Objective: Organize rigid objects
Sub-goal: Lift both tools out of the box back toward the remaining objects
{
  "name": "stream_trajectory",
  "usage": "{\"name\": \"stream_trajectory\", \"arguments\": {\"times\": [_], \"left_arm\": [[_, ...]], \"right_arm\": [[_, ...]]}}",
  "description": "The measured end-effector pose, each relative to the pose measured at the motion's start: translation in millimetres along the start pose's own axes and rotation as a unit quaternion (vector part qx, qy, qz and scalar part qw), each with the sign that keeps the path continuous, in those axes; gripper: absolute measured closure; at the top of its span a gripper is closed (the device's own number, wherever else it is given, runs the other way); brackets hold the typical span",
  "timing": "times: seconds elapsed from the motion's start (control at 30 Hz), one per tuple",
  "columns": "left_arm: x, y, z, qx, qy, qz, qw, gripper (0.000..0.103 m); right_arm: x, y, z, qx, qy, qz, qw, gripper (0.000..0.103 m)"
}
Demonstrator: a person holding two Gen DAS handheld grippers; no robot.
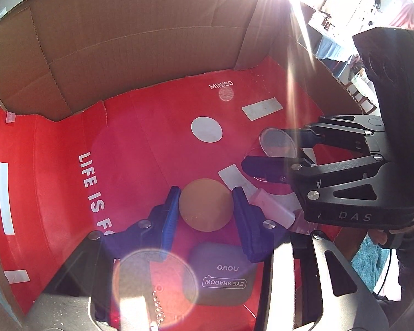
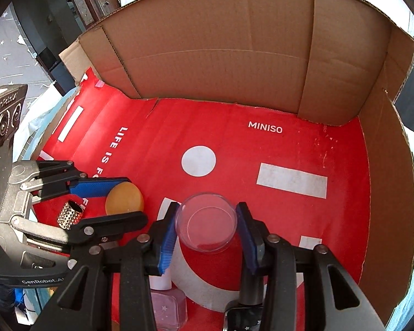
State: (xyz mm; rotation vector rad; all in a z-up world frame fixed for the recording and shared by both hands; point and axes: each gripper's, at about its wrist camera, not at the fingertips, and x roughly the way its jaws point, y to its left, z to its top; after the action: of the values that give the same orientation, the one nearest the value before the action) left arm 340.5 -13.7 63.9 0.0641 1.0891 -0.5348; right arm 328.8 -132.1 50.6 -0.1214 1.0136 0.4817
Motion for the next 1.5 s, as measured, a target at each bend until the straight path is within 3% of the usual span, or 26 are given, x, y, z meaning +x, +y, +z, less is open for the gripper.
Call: {"name": "stream_trajectory", "arguments": {"times": [0.17, 0.4, 0.53, 0.6, 0.9, 1.1, 1.3, 1.5], "left_arm": [[-2.9, 1.9, -0.1, 0.0, -0.004, -0.001, 1.0, 0.056], [-9.7, 2.0, -0.3, -0.005, -0.015, -0.001, 0.9999, 0.052], [-18.3, 0.9, -3.2, -0.008, -0.027, -0.004, 0.9996, 0.047], [-27.4, 1.1, -10.2, -0.011, -0.036, -0.004, 0.9993, 0.039], [-81.2, -2.0, -28.6, -0.038, -0.099, 0.014, 0.9943, 0.027], [-131.8, -15.9, -51.6, -0.053, -0.171, 0.037, 0.9832, 0.02], [-177.8, -33.8, -80.8, -0.058, -0.241, 0.07, 0.9663, 0.014], [-205.7, -56.6, -111.0, -0.054, -0.297, 0.092, 0.9489, 0.009]], "right_arm": [[0.1, -2.0, -0.7, 0.006, 0.002, 0.005, 1.0, 0.057], [-0.6, -0.8, -0.7, 0.008, 0.001, 0.005, 1.0, 0.056], [-4.2, -2.3, -1.4, 0.012, -0.003, 0.008, 1.0, 0.048], [-8.2, -2.0, -2.3, 0.013, -0.005, 0.009, 1.0, 0.047], [-45.7, 0.9, -7.0, 0.023, -0.037, -0.002, 0.999, 0.036], [-102.4, 14.5, -20.0, 0.012, -0.1, -0.021, 0.995, 0.021], [-162.2, 39.2, -52.3, -0.017, -0.166, -0.053, 0.985, 0.005], [-203.2, 56.3, -93.5, -0.022, -0.211, -0.07, 0.975, 0.0]]}}
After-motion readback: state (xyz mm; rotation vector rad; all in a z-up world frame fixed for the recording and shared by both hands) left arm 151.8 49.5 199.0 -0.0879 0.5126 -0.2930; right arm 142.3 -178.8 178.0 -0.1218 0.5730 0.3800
